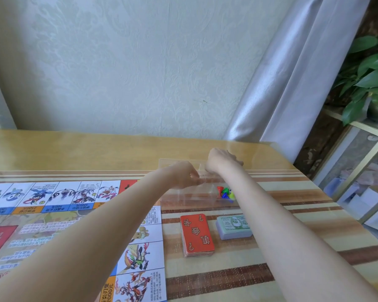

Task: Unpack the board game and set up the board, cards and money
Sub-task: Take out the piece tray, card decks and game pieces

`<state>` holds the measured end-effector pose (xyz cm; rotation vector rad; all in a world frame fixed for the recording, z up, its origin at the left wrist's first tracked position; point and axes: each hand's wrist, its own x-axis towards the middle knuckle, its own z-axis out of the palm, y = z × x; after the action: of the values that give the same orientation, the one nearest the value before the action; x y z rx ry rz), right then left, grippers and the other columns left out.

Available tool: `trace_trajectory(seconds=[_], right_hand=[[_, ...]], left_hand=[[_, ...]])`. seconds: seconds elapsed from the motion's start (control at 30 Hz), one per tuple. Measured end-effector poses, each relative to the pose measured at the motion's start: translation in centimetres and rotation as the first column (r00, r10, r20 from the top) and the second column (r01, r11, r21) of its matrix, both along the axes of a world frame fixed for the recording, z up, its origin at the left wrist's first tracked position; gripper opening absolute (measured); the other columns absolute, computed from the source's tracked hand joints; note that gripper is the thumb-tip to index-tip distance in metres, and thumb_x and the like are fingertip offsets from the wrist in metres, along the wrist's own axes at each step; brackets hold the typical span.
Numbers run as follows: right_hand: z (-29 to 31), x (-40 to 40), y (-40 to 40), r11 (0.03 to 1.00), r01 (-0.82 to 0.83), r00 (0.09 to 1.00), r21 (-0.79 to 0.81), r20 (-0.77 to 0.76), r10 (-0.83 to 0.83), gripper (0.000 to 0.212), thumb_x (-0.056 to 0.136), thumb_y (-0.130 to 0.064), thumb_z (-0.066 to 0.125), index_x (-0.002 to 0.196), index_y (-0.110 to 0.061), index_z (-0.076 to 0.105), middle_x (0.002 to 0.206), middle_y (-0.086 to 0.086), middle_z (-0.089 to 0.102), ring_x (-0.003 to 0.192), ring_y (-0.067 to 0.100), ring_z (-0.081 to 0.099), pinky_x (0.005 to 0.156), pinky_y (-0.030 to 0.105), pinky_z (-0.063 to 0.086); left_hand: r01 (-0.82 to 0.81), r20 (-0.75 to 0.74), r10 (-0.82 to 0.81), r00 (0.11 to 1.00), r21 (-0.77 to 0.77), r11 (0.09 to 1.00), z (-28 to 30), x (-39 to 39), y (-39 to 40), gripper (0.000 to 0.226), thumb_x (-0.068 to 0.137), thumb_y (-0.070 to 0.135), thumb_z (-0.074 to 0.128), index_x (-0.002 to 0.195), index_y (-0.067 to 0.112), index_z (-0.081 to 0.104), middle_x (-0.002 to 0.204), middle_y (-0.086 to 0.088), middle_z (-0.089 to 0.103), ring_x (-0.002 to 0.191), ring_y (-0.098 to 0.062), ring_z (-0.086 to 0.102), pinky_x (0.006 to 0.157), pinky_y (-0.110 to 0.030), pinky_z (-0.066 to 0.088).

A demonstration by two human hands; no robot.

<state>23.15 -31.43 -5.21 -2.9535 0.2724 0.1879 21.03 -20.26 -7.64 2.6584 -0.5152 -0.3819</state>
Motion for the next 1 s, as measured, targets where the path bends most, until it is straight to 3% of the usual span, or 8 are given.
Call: trace_trajectory(seconds=[0.13,0.2,0.33,0.43,0.53,0.67,0.8,1.0], right_hand=[[-0.4,0.3,0.0,0.996,-0.047,0.998,0.076,-0.029,0.049,0.017,0.086,-0.007,0.043,0.069,-0.01,0.042,0.08,0.004,0.048,0.086,0.028,0.048,0.086,0.038,0.038],[0.0,0.4,-0.1,0.994,-0.095,0.994,0.061,-0.046,0.098,0.019,0.085,-0.007,0.045,0.066,-0.01,0.043,0.074,0.004,0.049,0.081,0.027,0.051,0.08,0.034,0.041],[1.2,0.3,-0.8,0.981,-0.194,0.975,0.008,-0.111,0.193,0.016,0.085,-0.007,0.057,0.07,-0.005,0.052,0.072,0.006,0.055,0.063,0.02,0.051,0.052,0.022,0.04],[1.5,0.2,-2.4,0.961,-0.248,0.958,0.124,-0.115,0.262,0.016,0.082,-0.008,0.066,0.095,-0.002,0.072,0.095,0.009,0.071,0.077,0.017,0.062,0.07,0.028,0.052],[0.9,-0.4,-3.7,0.923,-0.285,0.956,0.261,0.002,0.294,0.014,0.083,-0.008,0.067,0.094,-0.011,0.075,0.09,0.002,0.07,0.077,0.009,0.059,0.064,0.02,0.047],[1.8,-1.5,-5.3,0.863,-0.265,0.957,0.43,0.226,0.181,0.017,0.084,-0.002,0.061,0.077,-0.014,0.071,0.072,0.003,0.066,0.063,0.011,0.057,0.063,0.023,0.05],[4.7,-3.7,-9.2,0.874,-0.235,0.968,0.425,0.025,0.248,0.019,0.079,0.009,0.064,0.07,-0.007,0.062,0.059,0.005,0.062,0.052,0.013,0.057,0.048,0.017,0.05],[3.8,-8.0,-13.6,0.932,-0.137,0.921,0.335,-0.304,0.245,0.017,0.082,0.004,0.065,0.071,-0.009,0.067,0.071,0.006,0.064,0.067,0.017,0.061,0.06,0.021,0.056]], left_hand=[[0.001,-0.01,-0.001,1.0,0.034,0.999,0.2,0.1,-0.1,0.043,0.095,0.038,0.046,0.128,0.012,0.056,0.133,-0.007,0.054,0.119,-0.024,0.052,0.102,-0.034,0.038],[-0.009,-0.015,0.01,1.0,0.032,0.999,0.3,0.0,-0.1,0.043,0.095,0.039,0.046,0.128,0.013,0.057,0.133,-0.006,0.054,0.119,-0.023,0.051,0.101,-0.033,0.037],[-0.033,-0.03,0.033,0.999,0.014,0.999,0.5,-0.1,-0.1,0.044,0.094,0.04,0.048,0.129,0.014,0.056,0.137,-0.005,0.051,0.124,-0.024,0.049,0.105,-0.034,0.035],[-0.046,-0.041,0.047,0.998,0.024,0.999,0.7,-0.1,-0.2,0.044,0.093,0.04,0.05,0.128,0.015,0.057,0.137,-0.003,0.052,0.124,-0.023,0.049,0.106,-0.036,0.035],[-0.051,-0.028,0.053,0.998,0.045,0.998,1.1,0.1,-0.3,0.039,0.092,0.038,0.053,0.125,0.017,0.06,0.133,-0.002,0.056,0.121,-0.021,0.051,0.105,-0.037,0.037],[-0.05,0.03,0.047,0.998,0.103,0.993,1.1,-0.4,-1.0,0.039,0.096,0.033,0.047,0.126,0.011,0.059,0.131,-0.005,0.056,0.122,-0.023,0.05,0.104,-0.035,0.037],[-0.085,0.149,0.083,0.985,0.012,0.996,0.8,-1.5,-1.4,0.031,0.095,0.022,0.05,0.124,0.012,0.058,0.138,-0.005,0.05,0.126,-0.021,0.046,0.104,-0.031,0.033],[-0.167,0.323,0.237,0.916,-0.229,0.959,1.8,-3.3,-2.1,0.026,0.09,0.008,0.05,0.107,0.018,0.067,0.131,-0.004,0.054,0.117,-0.021,0.052,0.089,-0.028,0.041]])
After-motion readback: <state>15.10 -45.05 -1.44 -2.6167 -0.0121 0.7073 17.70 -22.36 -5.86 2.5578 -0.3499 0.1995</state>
